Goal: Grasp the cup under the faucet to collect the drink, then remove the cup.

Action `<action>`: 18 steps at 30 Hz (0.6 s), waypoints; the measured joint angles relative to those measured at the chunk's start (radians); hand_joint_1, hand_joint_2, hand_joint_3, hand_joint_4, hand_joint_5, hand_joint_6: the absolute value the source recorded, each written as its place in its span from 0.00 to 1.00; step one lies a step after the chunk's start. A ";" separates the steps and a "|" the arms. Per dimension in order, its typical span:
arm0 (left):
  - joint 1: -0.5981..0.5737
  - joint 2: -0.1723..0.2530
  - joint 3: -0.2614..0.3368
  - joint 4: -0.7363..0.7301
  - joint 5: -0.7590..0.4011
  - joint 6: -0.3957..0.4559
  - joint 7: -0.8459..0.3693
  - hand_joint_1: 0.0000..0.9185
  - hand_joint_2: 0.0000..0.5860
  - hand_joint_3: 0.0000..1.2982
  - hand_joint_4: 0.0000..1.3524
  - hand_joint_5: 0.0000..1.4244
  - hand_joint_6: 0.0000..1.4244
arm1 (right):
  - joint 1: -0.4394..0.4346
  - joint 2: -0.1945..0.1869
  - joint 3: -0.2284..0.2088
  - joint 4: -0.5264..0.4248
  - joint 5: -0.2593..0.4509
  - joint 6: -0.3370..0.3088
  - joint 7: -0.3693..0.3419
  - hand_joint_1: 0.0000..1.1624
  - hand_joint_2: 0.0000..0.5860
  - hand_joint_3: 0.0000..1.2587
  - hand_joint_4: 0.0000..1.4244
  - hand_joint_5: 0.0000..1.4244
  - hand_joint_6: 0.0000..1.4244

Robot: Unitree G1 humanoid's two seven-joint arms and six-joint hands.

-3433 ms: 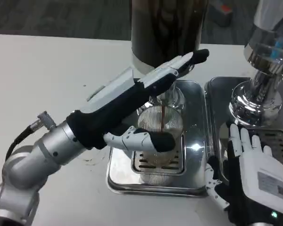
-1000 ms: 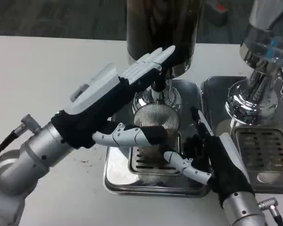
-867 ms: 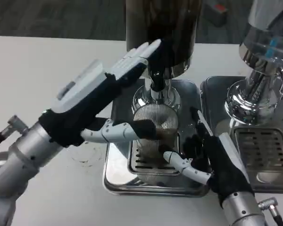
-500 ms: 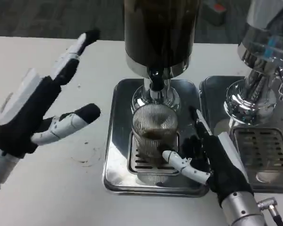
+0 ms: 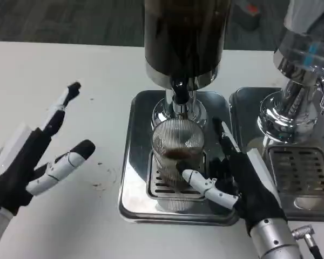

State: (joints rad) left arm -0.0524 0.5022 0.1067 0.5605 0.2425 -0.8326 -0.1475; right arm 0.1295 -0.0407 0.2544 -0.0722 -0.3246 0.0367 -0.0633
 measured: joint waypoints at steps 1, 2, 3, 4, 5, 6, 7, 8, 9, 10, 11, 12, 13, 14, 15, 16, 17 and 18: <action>0.002 0.000 -0.011 0.019 0.006 0.003 0.000 0.00 0.27 0.00 0.00 0.00 0.00 | -0.001 0.001 0.001 0.003 0.000 -0.003 -0.001 0.57 0.37 0.00 0.00 0.00 0.00; 0.002 0.000 -0.018 0.037 0.007 0.005 0.000 0.00 0.27 0.00 0.00 0.00 0.00 | -0.002 0.002 0.002 0.007 0.000 -0.006 -0.002 0.57 0.38 0.00 0.00 0.00 0.00; 0.001 0.000 -0.023 0.049 0.008 0.005 0.001 0.00 0.27 0.00 0.00 0.00 0.00 | -0.002 0.003 0.002 0.009 0.000 -0.008 -0.003 0.57 0.37 0.00 0.00 0.00 0.00; -0.001 0.000 -0.030 0.066 0.009 0.003 0.010 0.00 0.27 0.00 0.00 0.00 0.00 | -0.004 0.004 0.003 0.019 0.000 -0.018 -0.008 0.57 0.37 0.00 0.00 0.00 0.00; -0.002 0.000 -0.037 0.082 0.010 0.002 0.017 0.00 0.27 0.00 0.00 0.00 0.00 | -0.006 0.006 0.003 0.031 0.000 -0.029 -0.013 0.57 0.37 0.00 0.00 0.00 0.00; -0.002 0.000 -0.042 0.093 0.010 0.001 0.020 0.00 0.28 0.00 0.00 0.00 0.00 | -0.007 0.008 0.003 0.039 0.000 -0.040 -0.017 0.57 0.37 0.00 0.00 0.00 0.00; -0.003 0.000 -0.046 0.108 0.010 -0.001 0.022 0.00 0.28 0.00 0.00 0.00 0.00 | -0.008 0.011 0.003 0.056 0.001 -0.061 -0.022 0.57 0.37 0.00 0.00 0.00 0.00; -0.004 0.000 -0.048 0.119 0.010 -0.001 0.022 0.00 0.28 0.00 0.00 0.00 0.00 | -0.012 0.015 0.003 0.075 0.002 -0.077 -0.027 0.58 0.35 0.00 0.00 0.00 0.00; -0.004 0.000 -0.049 0.123 0.009 -0.002 0.022 0.00 0.28 0.00 0.00 0.00 0.00 | -0.013 0.017 0.003 0.082 0.003 -0.082 -0.028 0.59 0.35 0.00 0.00 0.00 0.00; -0.006 0.003 -0.050 0.129 0.009 -0.003 0.022 0.00 0.28 0.00 0.00 0.01 0.00 | -0.016 0.023 0.004 0.101 0.004 -0.099 -0.031 0.59 0.35 0.00 0.00 0.00 0.00; -0.008 0.006 -0.050 0.134 0.009 -0.003 0.022 0.00 0.28 0.00 0.00 0.01 0.00 | -0.019 0.029 0.004 0.113 0.004 -0.108 -0.034 0.59 0.35 0.00 0.00 0.00 0.00; -0.009 0.010 -0.050 0.136 0.008 -0.004 0.022 0.00 0.28 0.00 0.00 0.01 0.00 | -0.020 0.033 0.006 0.122 0.004 -0.118 -0.037 0.59 0.35 0.00 0.00 0.00 0.00; -0.011 0.015 -0.051 0.137 0.007 -0.005 0.022 0.00 0.28 0.00 0.00 0.01 0.00 | -0.023 0.037 0.008 0.135 0.004 -0.134 -0.042 0.59 0.35 0.00 0.00 0.00 0.00; -0.012 0.022 -0.051 0.138 0.007 -0.006 0.022 0.00 0.28 0.00 0.00 0.01 0.00 | -0.025 0.042 0.008 0.145 0.004 -0.146 -0.047 0.59 0.35 0.00 0.00 0.00 0.00; -0.013 0.026 -0.051 0.139 0.006 -0.008 0.022 0.00 0.28 0.00 0.00 0.01 0.00 | -0.025 0.044 0.008 0.149 0.004 -0.153 -0.050 0.60 0.34 0.00 0.00 0.00 0.01; -0.015 0.030 -0.051 0.140 0.005 -0.008 0.022 0.00 0.28 0.00 0.00 0.01 0.00 | -0.026 0.047 0.008 0.154 0.003 -0.164 -0.055 0.60 0.34 0.00 0.00 0.00 0.01; -0.016 0.031 -0.052 0.142 0.004 -0.008 0.022 0.00 0.28 0.00 0.00 0.01 0.00 | -0.026 0.049 0.008 0.158 0.002 -0.173 -0.060 0.60 0.34 0.00 0.00 0.00 0.01; -0.018 0.031 -0.055 0.146 0.004 -0.009 0.022 0.00 0.28 0.00 0.00 0.01 0.00 | -0.026 0.049 0.008 0.159 0.000 -0.181 -0.066 0.61 0.34 0.00 0.00 0.00 0.02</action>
State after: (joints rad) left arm -0.0699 0.5332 0.0522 0.7067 0.2466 -0.8413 -0.1258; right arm 0.1040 0.0087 0.2625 0.0868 -0.3248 -0.1440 -0.1291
